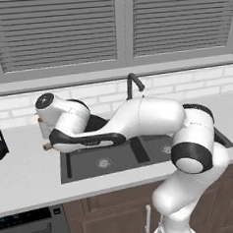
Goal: Pick the pan and sponge and place them into the sink. Then turn on the water.
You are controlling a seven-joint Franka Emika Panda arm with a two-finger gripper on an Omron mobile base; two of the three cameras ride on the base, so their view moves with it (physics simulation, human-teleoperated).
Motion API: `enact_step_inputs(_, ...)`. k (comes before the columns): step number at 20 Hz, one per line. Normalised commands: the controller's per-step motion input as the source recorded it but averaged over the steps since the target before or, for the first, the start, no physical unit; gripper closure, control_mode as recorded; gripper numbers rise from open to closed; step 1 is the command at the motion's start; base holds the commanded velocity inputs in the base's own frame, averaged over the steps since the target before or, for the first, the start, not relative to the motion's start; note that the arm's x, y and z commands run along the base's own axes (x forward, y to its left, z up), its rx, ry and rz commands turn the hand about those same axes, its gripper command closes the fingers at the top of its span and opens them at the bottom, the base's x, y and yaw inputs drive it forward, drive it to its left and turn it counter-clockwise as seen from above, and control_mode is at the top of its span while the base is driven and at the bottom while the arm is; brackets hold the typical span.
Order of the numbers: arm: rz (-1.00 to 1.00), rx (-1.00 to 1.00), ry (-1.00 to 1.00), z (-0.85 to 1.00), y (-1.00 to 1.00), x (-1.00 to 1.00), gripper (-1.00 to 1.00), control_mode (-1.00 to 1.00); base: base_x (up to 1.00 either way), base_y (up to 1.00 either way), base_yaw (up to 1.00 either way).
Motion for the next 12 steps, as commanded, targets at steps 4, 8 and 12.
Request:
enact_step_inputs(4, -0.13, 0.0, 0.14, -0.08, -0.38, 0.55, 1.0, -1.0, 0.0, 0.0, 0.0)
enact_step_inputs(8, -0.07, 0.0, 0.11, -0.16, -0.33, 0.57, 1.0, -1.0, 0.0, 0.0, 0.0)
enact_step_inputs(12, -0.03, 0.0, 0.16, -0.28, -0.41, 0.46, 1.0, -1.0, 0.0, 0.0, 0.0)
